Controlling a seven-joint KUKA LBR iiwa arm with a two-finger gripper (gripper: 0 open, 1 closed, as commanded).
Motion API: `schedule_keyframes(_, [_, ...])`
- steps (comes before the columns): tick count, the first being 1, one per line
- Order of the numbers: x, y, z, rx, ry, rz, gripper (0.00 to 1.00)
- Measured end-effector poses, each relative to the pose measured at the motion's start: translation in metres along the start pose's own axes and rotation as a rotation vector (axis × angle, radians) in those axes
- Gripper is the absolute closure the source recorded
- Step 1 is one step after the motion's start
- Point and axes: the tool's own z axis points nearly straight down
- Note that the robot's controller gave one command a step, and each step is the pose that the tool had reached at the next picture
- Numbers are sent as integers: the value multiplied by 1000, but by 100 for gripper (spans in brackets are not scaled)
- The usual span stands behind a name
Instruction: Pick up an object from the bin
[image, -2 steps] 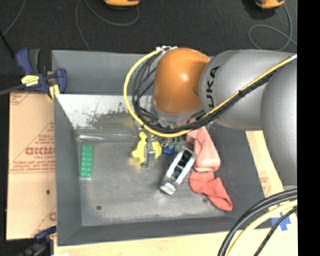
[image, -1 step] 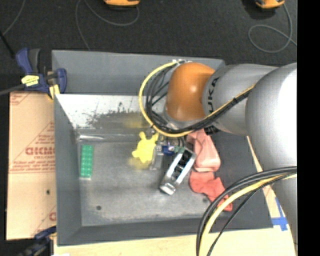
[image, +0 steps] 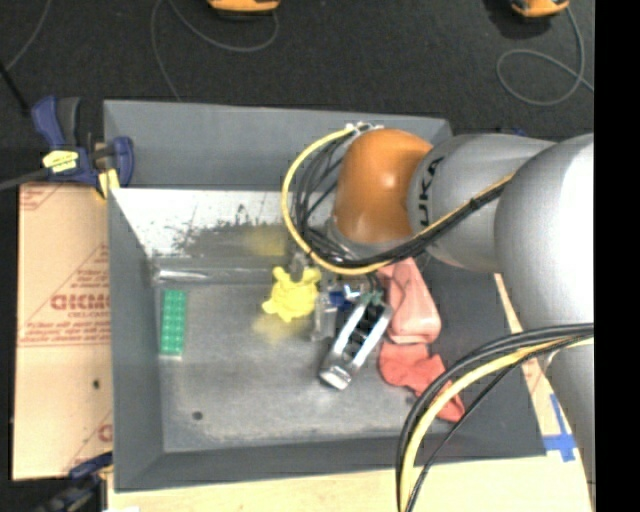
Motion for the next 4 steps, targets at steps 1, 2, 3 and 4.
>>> schedule_keyframes(1, [-3, 0, 0, -3, -5, -98, 0])
schedule_keyframes(2, [0, 0, -1, -2, 2, 1, 100])
schedule_keyframes(3, [0, 0, -1, -2, 2, 1, 100])
schedule_keyframes(4, [1, 0, -4, -3, 3, 1, 100])
